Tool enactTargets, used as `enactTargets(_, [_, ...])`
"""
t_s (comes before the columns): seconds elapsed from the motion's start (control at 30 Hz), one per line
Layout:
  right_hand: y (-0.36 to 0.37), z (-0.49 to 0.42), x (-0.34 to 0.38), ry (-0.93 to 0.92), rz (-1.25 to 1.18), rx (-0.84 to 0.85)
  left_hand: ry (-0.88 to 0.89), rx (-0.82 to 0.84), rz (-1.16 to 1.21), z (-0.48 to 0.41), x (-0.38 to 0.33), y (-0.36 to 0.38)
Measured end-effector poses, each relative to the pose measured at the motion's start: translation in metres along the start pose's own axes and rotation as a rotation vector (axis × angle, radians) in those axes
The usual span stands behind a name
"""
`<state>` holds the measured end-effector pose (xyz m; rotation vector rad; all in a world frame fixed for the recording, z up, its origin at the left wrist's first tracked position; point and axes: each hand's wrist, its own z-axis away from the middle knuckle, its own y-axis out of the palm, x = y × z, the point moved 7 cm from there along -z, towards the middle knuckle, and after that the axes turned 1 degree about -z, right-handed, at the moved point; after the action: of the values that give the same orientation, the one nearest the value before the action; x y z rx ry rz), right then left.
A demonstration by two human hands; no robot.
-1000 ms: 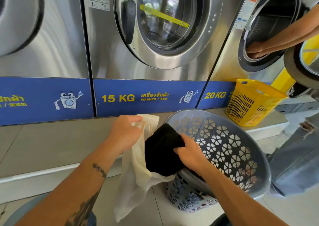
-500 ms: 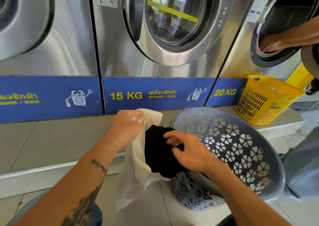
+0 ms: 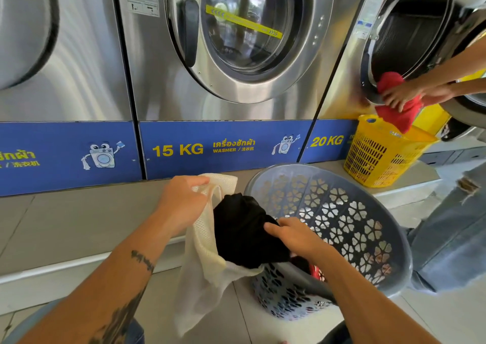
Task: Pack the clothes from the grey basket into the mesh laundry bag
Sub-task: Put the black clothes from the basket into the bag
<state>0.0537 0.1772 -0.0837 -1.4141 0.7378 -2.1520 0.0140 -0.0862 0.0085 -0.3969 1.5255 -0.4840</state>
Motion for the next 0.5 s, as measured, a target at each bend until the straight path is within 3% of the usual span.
enactTargets(0.17, [-0.039, 0.024, 0.041, -0.206, 0.168, -0.301, -0.001, 0.009, -0.002, 0.001, 0.005, -0.003])
enactTargets(0.27, [-0.057, 0.054, 0.084, -0.447, 0.045, -0.546, 0.006, 0.003, 0.027, 0.000, 0.003, -0.006])
enactTargets(0.3, [-0.055, 0.063, 0.097, -0.511, -0.001, -0.557, 0.005, -0.001, 0.039, 0.000, 0.002, -0.008])
enactTargets(0.33, [-0.045, 0.066, 0.107, -0.556, -0.015, -0.491, -0.001, -0.006, 0.048, 0.000, 0.001, -0.010])
enactTargets(0.43, [0.006, 0.057, 0.110, -0.538, 0.073, -0.071, -0.018, -0.042, 0.067, 0.000, 0.002, -0.015])
enactTargets(0.5, [0.012, 0.049, 0.099, -0.520, 0.104, -0.074, -0.025, -0.041, 0.059, 0.001, 0.004, -0.015])
